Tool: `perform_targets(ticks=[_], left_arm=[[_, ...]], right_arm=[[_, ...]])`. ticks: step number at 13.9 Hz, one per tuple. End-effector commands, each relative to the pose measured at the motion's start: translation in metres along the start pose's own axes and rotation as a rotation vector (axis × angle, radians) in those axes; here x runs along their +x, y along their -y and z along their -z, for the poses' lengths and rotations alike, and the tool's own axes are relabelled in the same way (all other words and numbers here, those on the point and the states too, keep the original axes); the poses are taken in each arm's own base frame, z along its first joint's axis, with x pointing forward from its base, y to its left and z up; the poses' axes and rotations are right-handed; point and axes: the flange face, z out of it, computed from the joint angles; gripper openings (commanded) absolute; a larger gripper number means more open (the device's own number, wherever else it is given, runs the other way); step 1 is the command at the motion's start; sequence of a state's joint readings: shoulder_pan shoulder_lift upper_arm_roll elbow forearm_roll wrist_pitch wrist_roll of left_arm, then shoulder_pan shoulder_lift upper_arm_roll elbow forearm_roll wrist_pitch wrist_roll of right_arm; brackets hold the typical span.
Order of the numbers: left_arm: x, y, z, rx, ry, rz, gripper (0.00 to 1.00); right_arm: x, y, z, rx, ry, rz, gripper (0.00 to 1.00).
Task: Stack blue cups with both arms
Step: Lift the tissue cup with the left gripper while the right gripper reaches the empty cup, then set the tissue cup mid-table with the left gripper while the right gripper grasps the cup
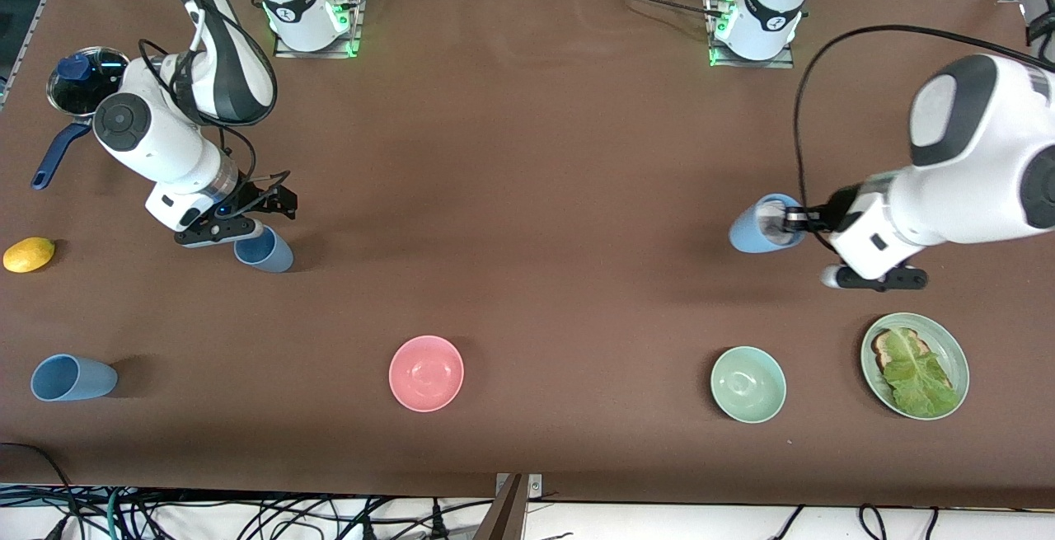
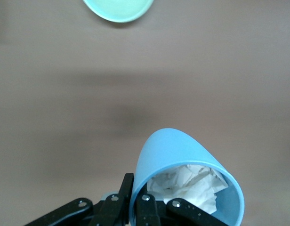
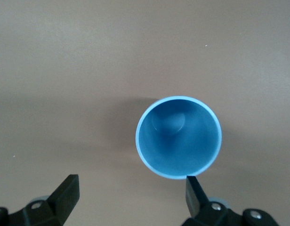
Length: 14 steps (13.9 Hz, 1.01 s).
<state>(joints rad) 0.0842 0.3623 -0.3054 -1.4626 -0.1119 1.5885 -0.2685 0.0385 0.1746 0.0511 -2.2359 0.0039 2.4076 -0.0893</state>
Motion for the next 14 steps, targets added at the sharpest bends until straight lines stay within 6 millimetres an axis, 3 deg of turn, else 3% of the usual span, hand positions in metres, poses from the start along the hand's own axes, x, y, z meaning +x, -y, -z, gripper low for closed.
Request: perform_targets(ticks=[1, 5, 8, 11, 14], left_arm=[[-0.020, -0.054, 0.008, -0.031, 0.000, 0.104, 0.00], [-0.046, -0.132, -0.001, -0.059, -0.034, 0.207, 0.00], [-0.073, -0.204, -0.025, -0.063, -0.061, 0.287, 0.00], [-0.078, -0.241, -0.057, -0.041, -0.111, 0.326, 0.00], [-0.071, -0.272, -0.105, -0.029, -0.156, 0.384, 0.00]], right_arm=[[0.003, -0.003, -0.016, 0.003, -0.019, -0.008, 1.00], [0.006, -0.004, -0.015, 0.003, -0.028, -0.009, 0.99], [0.010, -0.004, -0.017, 0.003, -0.042, -0.008, 0.99], [0.012, -0.004, -0.031, 0.004, -0.048, -0.009, 0.95], [0.013, -0.004, -0.037, 0.005, -0.047, -0.007, 0.85]])
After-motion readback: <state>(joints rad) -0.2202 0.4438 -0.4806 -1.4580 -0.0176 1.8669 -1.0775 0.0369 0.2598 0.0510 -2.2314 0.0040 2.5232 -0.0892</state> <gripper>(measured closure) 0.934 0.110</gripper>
